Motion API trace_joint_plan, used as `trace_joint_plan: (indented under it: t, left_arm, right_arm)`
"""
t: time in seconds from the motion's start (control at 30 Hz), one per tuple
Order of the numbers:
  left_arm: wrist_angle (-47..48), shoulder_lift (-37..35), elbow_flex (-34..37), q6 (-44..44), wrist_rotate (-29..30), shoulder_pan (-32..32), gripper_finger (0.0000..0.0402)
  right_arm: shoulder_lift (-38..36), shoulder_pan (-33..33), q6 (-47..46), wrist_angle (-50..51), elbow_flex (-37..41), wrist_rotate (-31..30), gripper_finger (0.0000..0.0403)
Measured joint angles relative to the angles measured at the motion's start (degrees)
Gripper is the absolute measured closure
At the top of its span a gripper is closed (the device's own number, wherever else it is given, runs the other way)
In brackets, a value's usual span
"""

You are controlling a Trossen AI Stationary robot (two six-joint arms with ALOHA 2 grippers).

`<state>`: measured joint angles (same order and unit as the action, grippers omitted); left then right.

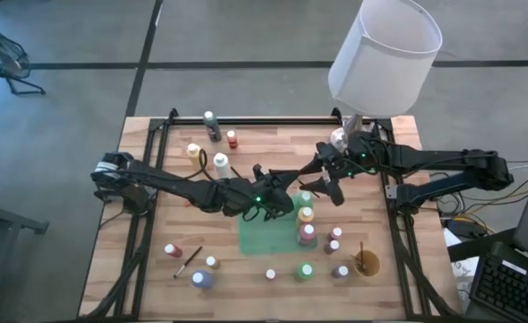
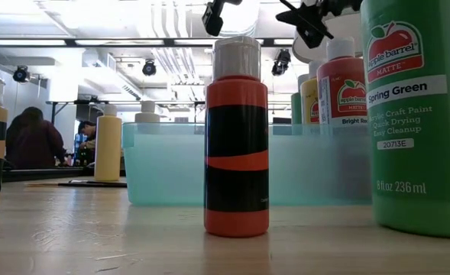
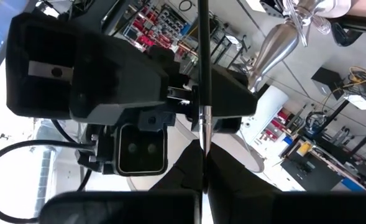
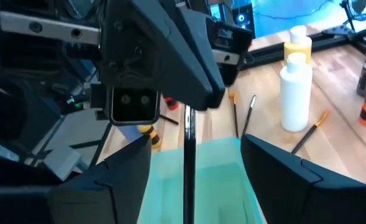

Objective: Pick & Place Paint Supplies
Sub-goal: Put the silver paintbrush into the yellow cup

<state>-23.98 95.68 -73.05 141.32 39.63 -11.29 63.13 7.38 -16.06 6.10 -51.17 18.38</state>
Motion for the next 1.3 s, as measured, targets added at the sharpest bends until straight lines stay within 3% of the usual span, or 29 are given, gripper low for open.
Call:
trace_joint_plan:
  t: [0.53,0.8,1.17,1.3]
  left_arm:
    - [0.4,0.0,0.1,-0.8,-0.2,0.0,0.0397]
    - [0.4,0.0,0.1,-1.1,0.1,0.1,0.0397]
    - [0.7,0.0,0.2,-12.3,-1.5,0.1,0.0340]
    - [1.1,-0.3,0.2,-19.1,2.7,0.2,0.0309]
  right_arm:
    - [4.8,0.0,1.8,-0.3,-4.0,0.0,0.0278]
    - [5.9,0.0,5.7,2.4,-5.9,0.1,0.0380]
    - [4.9,-0.1,6.3,5.7,-6.5,-0.4,0.0390]
    - [3.9,-1.1,6.2,8.8,-6.5,-0.8,0.0390]
